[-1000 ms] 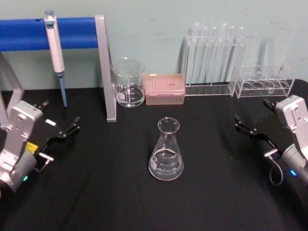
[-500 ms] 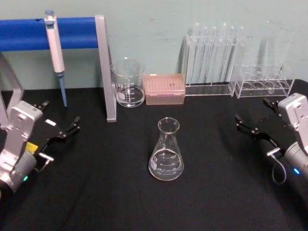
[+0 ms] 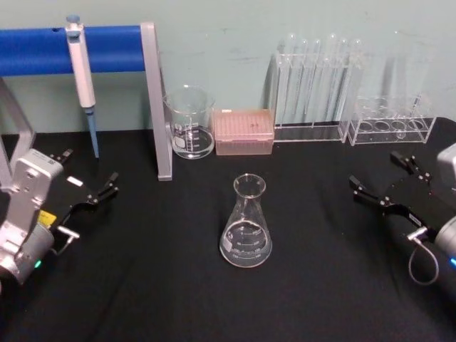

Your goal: Grasp the erlenmeyer flask with one hand, shake it three times, then place it back.

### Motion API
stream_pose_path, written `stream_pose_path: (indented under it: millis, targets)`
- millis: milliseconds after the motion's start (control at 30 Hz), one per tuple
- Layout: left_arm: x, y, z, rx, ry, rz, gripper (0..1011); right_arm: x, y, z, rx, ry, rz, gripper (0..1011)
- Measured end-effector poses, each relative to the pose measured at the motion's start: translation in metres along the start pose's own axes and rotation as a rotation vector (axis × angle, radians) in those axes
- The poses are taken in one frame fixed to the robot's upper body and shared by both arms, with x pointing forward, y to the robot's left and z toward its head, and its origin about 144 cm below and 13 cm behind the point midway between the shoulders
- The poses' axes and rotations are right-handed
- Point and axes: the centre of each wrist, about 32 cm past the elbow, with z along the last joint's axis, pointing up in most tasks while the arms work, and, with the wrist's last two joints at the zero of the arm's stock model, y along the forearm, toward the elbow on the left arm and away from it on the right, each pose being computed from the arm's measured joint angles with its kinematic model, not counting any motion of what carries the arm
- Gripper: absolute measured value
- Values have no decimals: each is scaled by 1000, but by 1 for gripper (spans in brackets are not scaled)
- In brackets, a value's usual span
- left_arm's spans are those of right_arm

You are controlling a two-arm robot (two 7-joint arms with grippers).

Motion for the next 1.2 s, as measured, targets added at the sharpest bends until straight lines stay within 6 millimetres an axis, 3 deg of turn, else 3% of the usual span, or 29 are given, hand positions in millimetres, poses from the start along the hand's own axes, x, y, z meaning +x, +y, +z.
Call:
stream_pose_path:
  millis: [533,1200]
  targets:
    - [0,0,0,0,0,0,1001,-10,-16,14,25,48,179,1000]
    - [0,0,0,0,0,0,1001,-23,12,20,106,81,431,1000]
